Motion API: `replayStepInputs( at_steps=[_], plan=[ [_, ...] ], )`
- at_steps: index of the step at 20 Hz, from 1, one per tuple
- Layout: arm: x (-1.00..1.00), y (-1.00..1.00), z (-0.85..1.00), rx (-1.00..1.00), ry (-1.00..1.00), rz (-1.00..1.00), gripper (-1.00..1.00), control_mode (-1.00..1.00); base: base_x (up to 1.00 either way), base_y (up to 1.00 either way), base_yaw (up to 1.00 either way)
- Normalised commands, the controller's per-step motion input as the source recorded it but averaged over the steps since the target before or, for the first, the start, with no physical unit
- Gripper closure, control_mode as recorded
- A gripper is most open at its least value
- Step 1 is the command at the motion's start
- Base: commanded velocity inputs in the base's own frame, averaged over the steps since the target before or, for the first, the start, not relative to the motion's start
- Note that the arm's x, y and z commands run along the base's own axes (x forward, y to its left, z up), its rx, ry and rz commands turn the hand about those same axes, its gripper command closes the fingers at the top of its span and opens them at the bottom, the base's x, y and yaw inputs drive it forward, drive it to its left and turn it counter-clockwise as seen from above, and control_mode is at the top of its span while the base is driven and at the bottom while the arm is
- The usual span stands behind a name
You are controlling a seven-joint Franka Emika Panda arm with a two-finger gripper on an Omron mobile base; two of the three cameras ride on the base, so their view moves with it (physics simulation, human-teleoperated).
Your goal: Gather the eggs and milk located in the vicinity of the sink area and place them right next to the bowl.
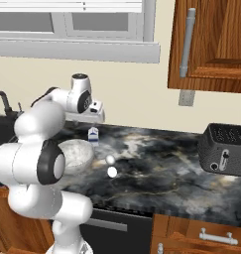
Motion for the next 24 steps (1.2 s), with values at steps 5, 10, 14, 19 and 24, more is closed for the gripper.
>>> replayStepInputs(
  at_steps=[5,10,14,19,24],
  plan=[
    [0.23,0.00,-0.31,0.00,0.07,0.00,-1.00,-1.00,0.00,0.00,0.00],
    [0.15,0.00,-0.15,0.00,0.02,0.00,-1.00,-1.00,0.00,0.00,0.00],
    [0.22,0.00,-0.11,0.00,0.03,0.00,-1.00,-1.00,0.00,0.00,0.00],
    [0.26,0.00,-0.10,0.00,0.03,0.00,-1.00,-1.00,0.00,0.00,0.00],
    [0.22,0.00,-0.07,0.00,0.03,0.00,-1.00,-1.00,0.00,0.00,0.00]
  ],
)
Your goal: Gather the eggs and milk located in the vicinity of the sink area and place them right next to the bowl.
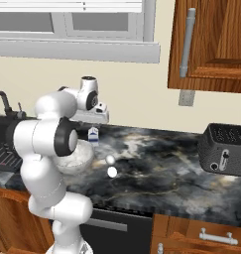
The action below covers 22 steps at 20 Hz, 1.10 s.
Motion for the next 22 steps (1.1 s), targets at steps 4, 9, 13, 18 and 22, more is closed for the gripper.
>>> replayStepInputs(
  at_steps=[4,9,13,18,22],
  plan=[
    [0.30,0.01,-0.13,0.00,0.03,0.00,-1.00,-1.00,0.00,0.00,0.00],
    [0.30,0.01,-0.18,0.00,0.06,0.00,-1.00,-1.00,0.00,0.00,0.00],
    [0.25,0.04,-0.27,0.00,0.06,0.00,-1.00,-1.00,0.00,0.00,0.00],
    [0.18,0.04,-0.24,0.00,0.07,0.00,-1.00,-1.00,0.00,0.00,0.00],
    [0.24,0.07,-0.21,0.00,0.03,0.00,-1.00,-1.00,0.00,0.00,0.00]
  ],
)
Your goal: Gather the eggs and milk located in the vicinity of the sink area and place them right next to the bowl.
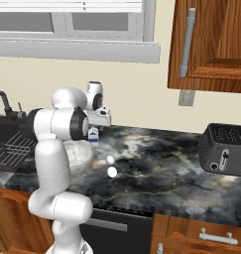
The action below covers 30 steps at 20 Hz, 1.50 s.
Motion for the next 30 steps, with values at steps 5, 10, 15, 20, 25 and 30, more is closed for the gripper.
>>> replayStepInputs(
  at_steps=[5,10,15,20,25,30],
  plan=[
    [0.18,0.06,-0.07,0.00,0.03,0.00,-1.00,-1.00,0.00,0.00,0.00],
    [0.00,0.03,-0.08,0.00,0.03,0.00,-1.00,-1.00,0.00,0.00,0.00],
    [-0.29,0.00,0.00,0.00,-0.02,0.00,-1.00,-1.00,0.00,0.00,0.00],
    [-0.12,0.00,0.00,0.00,-0.01,0.00,-1.00,-1.00,0.00,0.00,0.00],
    [0.00,0.00,-0.09,0.00,0.00,0.00,-1.00,-1.00,0.00,0.00,0.00],
    [0.00,0.00,-0.21,0.00,0.00,0.00,-1.00,-1.00,0.00,0.00,0.00]
  ],
)
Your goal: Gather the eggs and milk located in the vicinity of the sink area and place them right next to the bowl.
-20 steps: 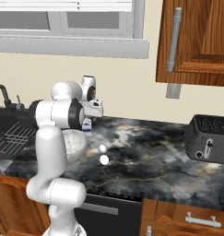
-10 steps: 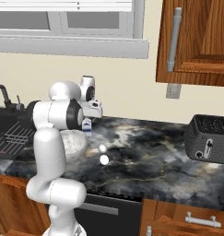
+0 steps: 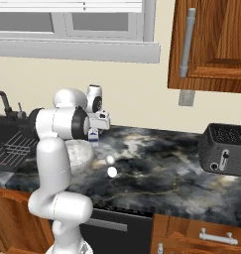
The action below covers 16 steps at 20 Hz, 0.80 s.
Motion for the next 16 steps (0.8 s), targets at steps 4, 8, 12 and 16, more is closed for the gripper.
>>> replayStepInputs(
  at_steps=[4,8,12,16],
  plan=[
    [0.00,0.00,-0.27,0.00,0.00,0.00,-1.00,-1.00,0.00,0.00,0.00],
    [0.00,0.00,-0.16,0.00,0.00,0.00,-1.00,-1.00,0.00,0.00,0.00],
    [0.00,0.00,0.00,0.00,0.00,0.00,1.00,-1.00,0.00,0.00,0.00],
    [0.00,0.00,0.00,0.00,0.00,0.00,1.00,-1.00,0.00,0.00,0.00]
  ],
)
